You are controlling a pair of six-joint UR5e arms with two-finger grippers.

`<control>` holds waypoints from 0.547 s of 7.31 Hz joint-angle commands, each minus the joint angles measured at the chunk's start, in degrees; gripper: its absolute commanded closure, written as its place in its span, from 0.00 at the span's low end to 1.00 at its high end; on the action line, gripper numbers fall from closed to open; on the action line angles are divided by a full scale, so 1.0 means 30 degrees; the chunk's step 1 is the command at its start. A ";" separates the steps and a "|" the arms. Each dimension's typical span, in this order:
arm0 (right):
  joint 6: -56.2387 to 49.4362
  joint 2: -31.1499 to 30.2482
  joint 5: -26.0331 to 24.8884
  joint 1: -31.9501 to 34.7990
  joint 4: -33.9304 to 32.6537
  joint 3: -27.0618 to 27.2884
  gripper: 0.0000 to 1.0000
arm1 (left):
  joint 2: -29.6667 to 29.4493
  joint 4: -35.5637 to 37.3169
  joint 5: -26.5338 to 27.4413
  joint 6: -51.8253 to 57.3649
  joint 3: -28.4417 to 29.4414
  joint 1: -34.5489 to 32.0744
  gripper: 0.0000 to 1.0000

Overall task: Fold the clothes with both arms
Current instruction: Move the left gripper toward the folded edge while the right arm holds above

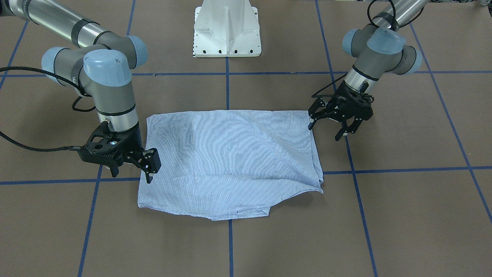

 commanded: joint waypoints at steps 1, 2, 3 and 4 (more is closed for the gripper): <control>0.0013 0.0026 -0.0008 -0.0020 0.0001 0.0014 0.00 | 0.0512 -0.1198 0.0056 -0.2171 -0.0496 0.1150 0.23; 0.0071 0.0027 -0.0008 -0.0020 0.0001 0.0043 0.00 | 0.0541 -0.1199 0.0172 -0.2382 -0.0470 0.1909 0.58; 0.0101 -0.0002 -0.0037 -0.0020 0.0001 0.0043 0.00 | 0.0628 -0.1199 0.0231 -0.2413 -0.0469 0.2062 0.62; 0.0072 -0.0003 -0.0037 -0.0020 0.0001 0.0043 0.00 | 0.0716 -0.1170 0.0347 -0.2385 -0.0382 0.2150 0.63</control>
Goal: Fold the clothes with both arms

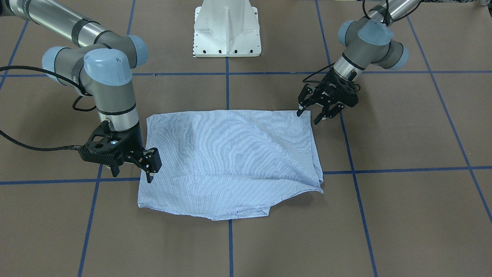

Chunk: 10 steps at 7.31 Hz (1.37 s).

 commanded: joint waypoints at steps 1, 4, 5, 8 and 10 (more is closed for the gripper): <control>-0.0002 -0.0012 -0.0011 -0.0001 0.0000 0.0006 0.00 | 0.0106 0.0004 0.0125 -0.0096 0.0168 0.0266 0.63; -0.0002 -0.0041 -0.0011 -0.0060 0.0000 0.0006 0.00 | 0.0251 0.0033 0.0154 -0.0097 0.0140 0.0413 0.63; -0.0002 -0.0041 -0.0011 -0.0060 0.0000 0.0006 0.00 | 0.0629 0.0033 0.0125 -0.0097 0.0053 0.0413 0.63; 0.0027 -0.0041 -0.0011 -0.0177 0.0000 0.0006 0.00 | 0.0926 0.0033 0.0125 -0.0097 -0.0065 0.0442 0.63; 0.0027 -0.0071 -0.0069 -0.0206 0.0000 0.0006 0.00 | 0.0897 0.0033 0.0037 -0.0155 -0.0066 0.0530 0.94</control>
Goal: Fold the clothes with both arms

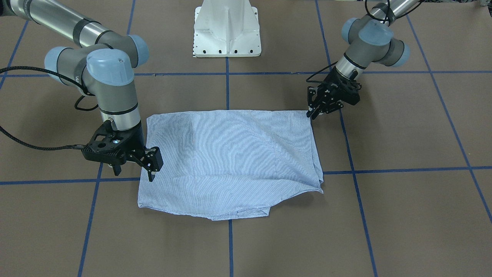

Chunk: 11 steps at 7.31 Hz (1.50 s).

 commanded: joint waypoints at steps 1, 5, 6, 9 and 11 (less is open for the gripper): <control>0.0031 -0.0010 -0.0074 -0.0049 0.0000 0.0000 0.00 | -0.0046 0.0000 -0.0084 -0.0021 -0.0006 0.0059 1.00; 0.0089 -0.0010 -0.0220 -0.0137 0.0000 0.0000 0.00 | 0.0360 -0.0262 -0.0084 0.0154 -0.0065 0.0059 1.00; 0.0118 -0.0010 -0.0249 -0.0166 0.0000 -0.0029 0.00 | 0.1147 -0.0960 -0.0084 0.0213 -0.0384 0.0059 1.00; 0.0177 -0.0010 -0.0250 -0.0195 0.0000 0.0000 0.00 | 0.1916 -0.1289 -0.0113 0.0155 -0.1148 0.0117 1.00; 0.0207 -0.0010 -0.0366 -0.0225 0.0000 0.0000 0.00 | 0.1945 -0.1290 0.0004 0.0155 -0.1120 0.0410 1.00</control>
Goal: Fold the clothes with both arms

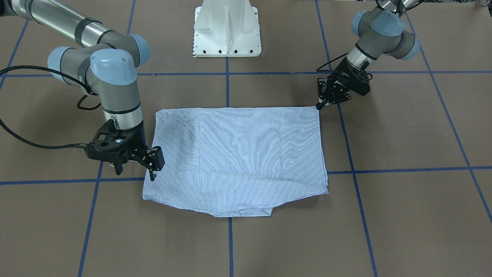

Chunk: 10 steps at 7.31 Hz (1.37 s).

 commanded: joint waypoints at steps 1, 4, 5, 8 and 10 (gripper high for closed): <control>0.0018 0.0002 -0.0067 -0.0045 0.0000 0.0002 0.00 | 0.0042 0.0016 0.0069 0.0109 -0.0027 0.0133 0.18; 0.0018 0.0002 -0.0067 -0.0104 0.0000 -0.0028 0.00 | 0.0013 0.0046 0.0186 0.0140 0.0236 0.0220 0.01; 0.0018 0.0002 -0.0067 -0.0133 0.0000 -0.0028 0.00 | -0.0046 0.0046 0.0186 0.0139 0.0382 0.0307 0.01; 0.0018 0.0002 -0.0067 -0.0163 0.0000 -0.0028 0.00 | -0.0367 0.0104 0.0508 -0.0006 0.0413 0.0512 0.20; 0.0018 -0.0027 -0.0067 -0.0221 0.0000 -0.0028 0.00 | -0.0602 0.0163 0.0479 -0.0007 0.0645 0.0659 0.48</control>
